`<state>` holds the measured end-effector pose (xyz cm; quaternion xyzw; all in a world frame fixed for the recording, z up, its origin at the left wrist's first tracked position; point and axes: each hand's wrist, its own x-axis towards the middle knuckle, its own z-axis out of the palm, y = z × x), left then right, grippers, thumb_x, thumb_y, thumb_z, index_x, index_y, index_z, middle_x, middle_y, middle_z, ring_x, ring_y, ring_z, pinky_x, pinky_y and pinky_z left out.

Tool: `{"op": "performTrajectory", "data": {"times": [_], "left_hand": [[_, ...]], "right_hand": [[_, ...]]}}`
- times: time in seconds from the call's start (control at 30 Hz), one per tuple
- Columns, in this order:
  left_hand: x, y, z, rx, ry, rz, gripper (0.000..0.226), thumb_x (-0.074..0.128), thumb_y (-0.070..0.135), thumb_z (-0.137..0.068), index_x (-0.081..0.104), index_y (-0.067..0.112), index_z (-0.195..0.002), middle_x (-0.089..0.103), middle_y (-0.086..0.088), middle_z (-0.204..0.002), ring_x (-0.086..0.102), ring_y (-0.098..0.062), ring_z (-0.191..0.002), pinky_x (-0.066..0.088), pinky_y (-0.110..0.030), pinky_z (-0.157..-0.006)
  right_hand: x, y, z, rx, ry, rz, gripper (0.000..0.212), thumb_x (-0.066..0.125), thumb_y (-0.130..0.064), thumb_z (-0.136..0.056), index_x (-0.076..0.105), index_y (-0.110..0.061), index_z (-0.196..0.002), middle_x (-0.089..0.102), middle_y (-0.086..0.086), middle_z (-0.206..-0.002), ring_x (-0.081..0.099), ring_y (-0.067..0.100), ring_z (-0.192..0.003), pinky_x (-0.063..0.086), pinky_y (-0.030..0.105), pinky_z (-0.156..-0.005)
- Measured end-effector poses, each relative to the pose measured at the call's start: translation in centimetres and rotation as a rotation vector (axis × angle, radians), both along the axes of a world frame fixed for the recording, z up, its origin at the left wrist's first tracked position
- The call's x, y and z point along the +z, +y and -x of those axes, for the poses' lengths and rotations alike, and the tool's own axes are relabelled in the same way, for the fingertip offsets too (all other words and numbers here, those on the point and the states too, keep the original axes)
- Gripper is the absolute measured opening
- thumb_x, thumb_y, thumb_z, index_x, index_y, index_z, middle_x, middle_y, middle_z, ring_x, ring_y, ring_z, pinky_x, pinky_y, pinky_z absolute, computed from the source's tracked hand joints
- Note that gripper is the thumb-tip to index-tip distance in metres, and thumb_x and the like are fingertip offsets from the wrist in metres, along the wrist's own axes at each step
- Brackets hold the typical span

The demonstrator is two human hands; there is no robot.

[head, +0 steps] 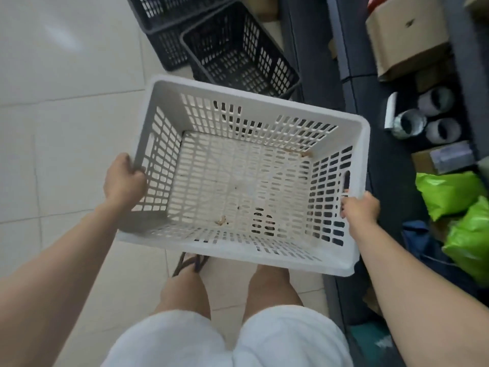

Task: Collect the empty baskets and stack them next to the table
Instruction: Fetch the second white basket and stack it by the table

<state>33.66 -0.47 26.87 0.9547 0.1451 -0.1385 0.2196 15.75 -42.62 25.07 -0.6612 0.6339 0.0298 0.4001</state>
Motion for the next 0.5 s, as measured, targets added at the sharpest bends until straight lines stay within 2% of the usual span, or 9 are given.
{"op": "performTrajectory", "data": {"times": [0.13, 0.27, 0.37, 0.43, 0.5], "left_hand": [[2.3, 1.3, -1.4, -0.118, -0.003, 0.083, 0.006, 0.052, 0.008, -0.081, 0.047, 0.006, -0.084, 0.052, -0.012, -0.075, 0.050, -0.032, -0.072, 0.035, -0.036, -0.062], [5.5, 1.2, -1.5, -0.292, -0.032, 0.140, 0.008, 0.052, 0.009, -0.081, 0.048, 0.007, -0.087, 0.054, -0.014, -0.080, 0.051, -0.033, -0.071, 0.036, -0.036, -0.060], [8.6, -0.6, -0.3, -0.428, -0.048, 0.138, 0.009, 0.049, 0.013, -0.080, 0.044, 0.012, -0.088, 0.053, -0.010, -0.075, 0.052, -0.033, -0.070, 0.040, -0.037, -0.059], [10.4, -2.5, 1.2, -0.540, -0.049, 0.136, 0.012, 0.047, 0.016, -0.080, 0.045, 0.016, -0.092, 0.057, -0.012, -0.081, 0.055, -0.034, -0.075, 0.049, -0.044, -0.067], [11.7, -4.6, 3.4, -0.683, -0.049, 0.164, 0.013, 0.046, 0.018, -0.082, 0.047, 0.018, -0.095, 0.059, -0.013, -0.083, 0.057, -0.034, -0.073, 0.052, -0.043, -0.065]], "right_hand": [[3.6, 3.0, 3.5, -0.083, -0.031, 0.081, 0.015, 0.057, -0.006, -0.073, 0.058, -0.021, -0.072, 0.065, 0.006, -0.078, 0.064, 0.031, -0.069, 0.057, 0.047, -0.065], [6.6, 7.6, 10.6, -0.239, -0.075, 0.134, 0.014, 0.056, -0.007, -0.074, 0.060, -0.019, -0.080, 0.066, 0.011, -0.088, 0.063, 0.031, -0.074, 0.056, 0.044, -0.067], [7.9, 11.0, 17.6, -0.422, -0.106, 0.137, 0.026, 0.058, -0.009, -0.075, 0.064, -0.011, -0.101, 0.068, 0.016, -0.103, 0.060, 0.027, -0.080, 0.054, 0.044, -0.074], [8.5, 13.0, 22.5, -0.542, -0.133, 0.136, 0.028, 0.057, -0.006, -0.074, 0.064, -0.007, -0.102, 0.068, 0.017, -0.100, 0.062, 0.029, -0.078, 0.053, 0.043, -0.067], [9.0, 15.0, 27.5, -0.680, -0.150, 0.136, 0.028, 0.059, -0.004, -0.074, 0.064, -0.007, -0.101, 0.068, 0.015, -0.092, 0.061, 0.030, -0.071, 0.049, 0.038, -0.057]]}}
